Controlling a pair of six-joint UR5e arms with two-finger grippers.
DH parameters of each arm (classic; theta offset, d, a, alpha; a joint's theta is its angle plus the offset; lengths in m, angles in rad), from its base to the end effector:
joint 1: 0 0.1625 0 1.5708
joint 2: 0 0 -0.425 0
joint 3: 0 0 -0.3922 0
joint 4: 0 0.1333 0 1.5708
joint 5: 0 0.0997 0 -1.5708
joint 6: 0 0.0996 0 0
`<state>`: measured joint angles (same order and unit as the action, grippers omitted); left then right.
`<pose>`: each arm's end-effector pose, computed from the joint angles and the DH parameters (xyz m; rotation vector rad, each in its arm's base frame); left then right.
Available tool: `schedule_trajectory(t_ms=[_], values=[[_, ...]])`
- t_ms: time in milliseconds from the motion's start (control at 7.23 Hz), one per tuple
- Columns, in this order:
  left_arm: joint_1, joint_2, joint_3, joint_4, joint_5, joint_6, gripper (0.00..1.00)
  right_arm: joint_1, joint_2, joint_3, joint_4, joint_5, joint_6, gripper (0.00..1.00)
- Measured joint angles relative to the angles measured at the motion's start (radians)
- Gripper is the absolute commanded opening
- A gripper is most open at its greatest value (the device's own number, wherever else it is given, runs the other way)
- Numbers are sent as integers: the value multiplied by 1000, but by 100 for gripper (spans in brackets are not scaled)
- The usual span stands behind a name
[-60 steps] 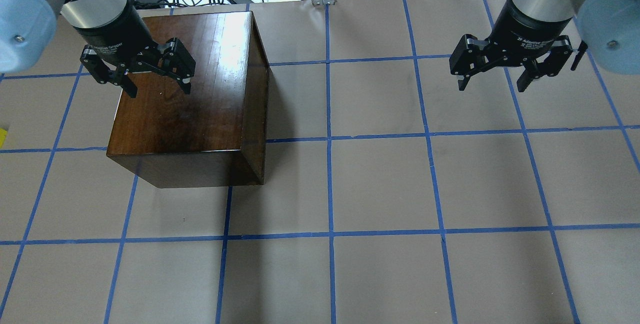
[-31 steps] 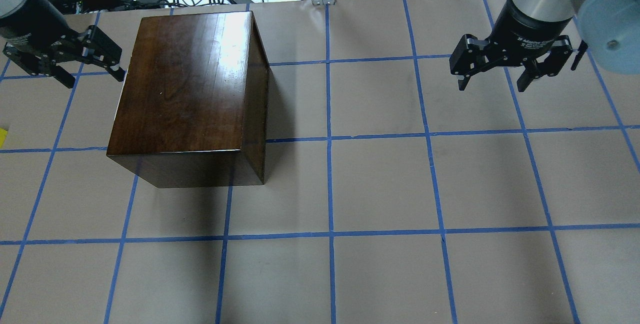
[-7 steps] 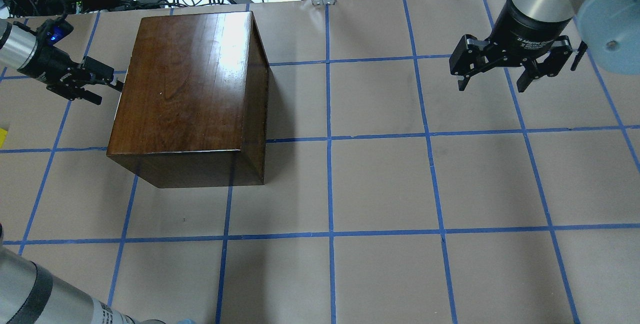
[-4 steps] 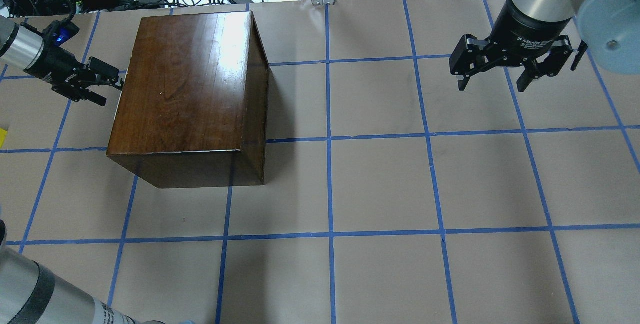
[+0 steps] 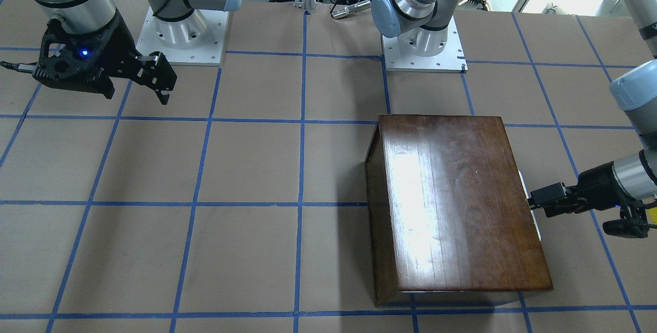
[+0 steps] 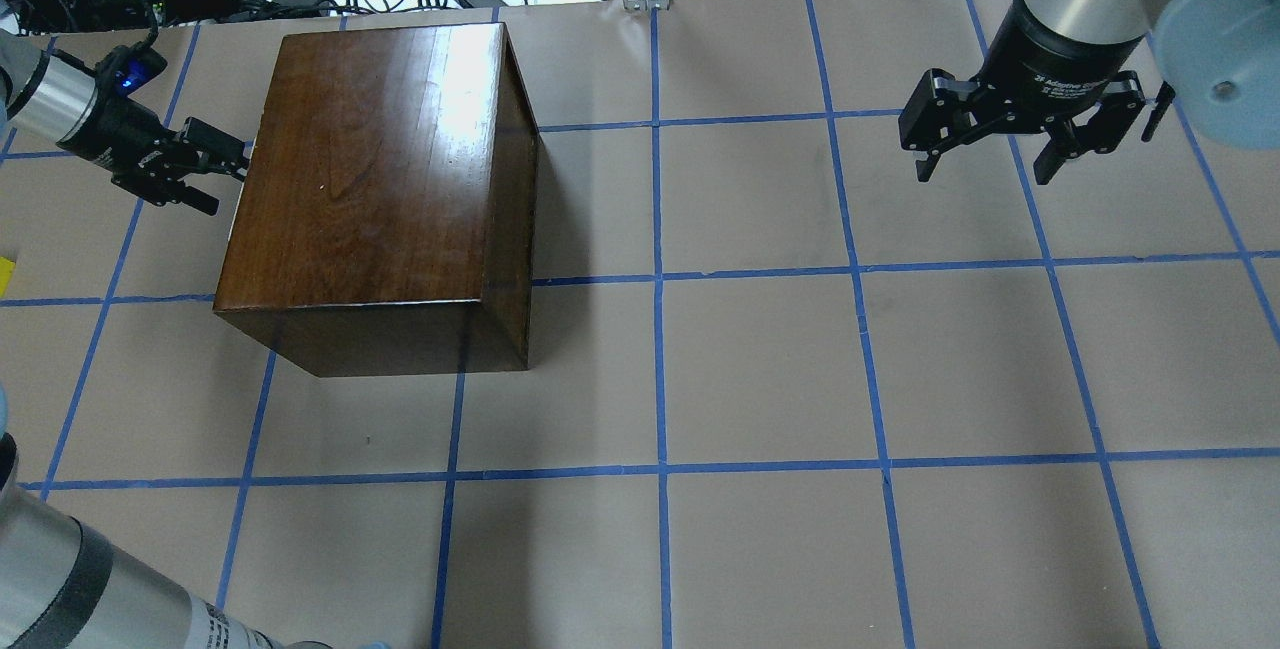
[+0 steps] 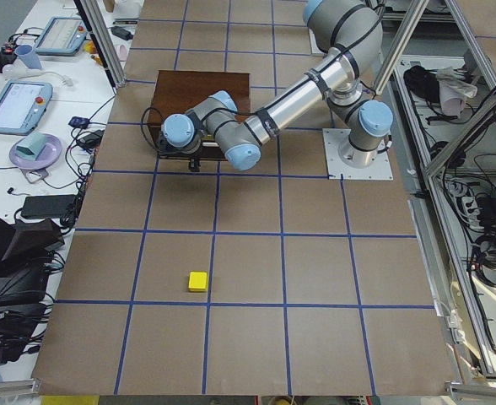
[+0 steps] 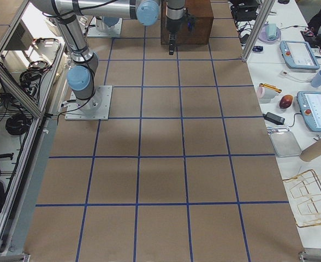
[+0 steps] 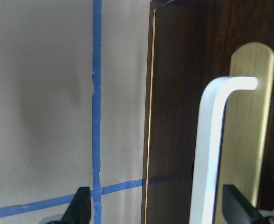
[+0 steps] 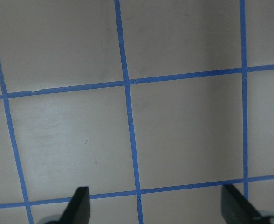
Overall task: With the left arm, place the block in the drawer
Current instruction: 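Lower the left gripper and hook the white drawer handle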
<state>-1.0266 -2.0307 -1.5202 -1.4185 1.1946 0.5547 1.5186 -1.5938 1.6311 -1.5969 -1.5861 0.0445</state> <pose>0.1763 -0.6195 0.2723 0.0520 -2.6893 -0.0290 0.1065 -0.4870 0.4721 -0.1510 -3.1226 -0.0176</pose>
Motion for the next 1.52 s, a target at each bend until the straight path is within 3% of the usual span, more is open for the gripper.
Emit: schedule_trajectory(t_ms=[1522], values=[[0,-20,8,58,74,2,100,0,0,0,0,0,0,100]])
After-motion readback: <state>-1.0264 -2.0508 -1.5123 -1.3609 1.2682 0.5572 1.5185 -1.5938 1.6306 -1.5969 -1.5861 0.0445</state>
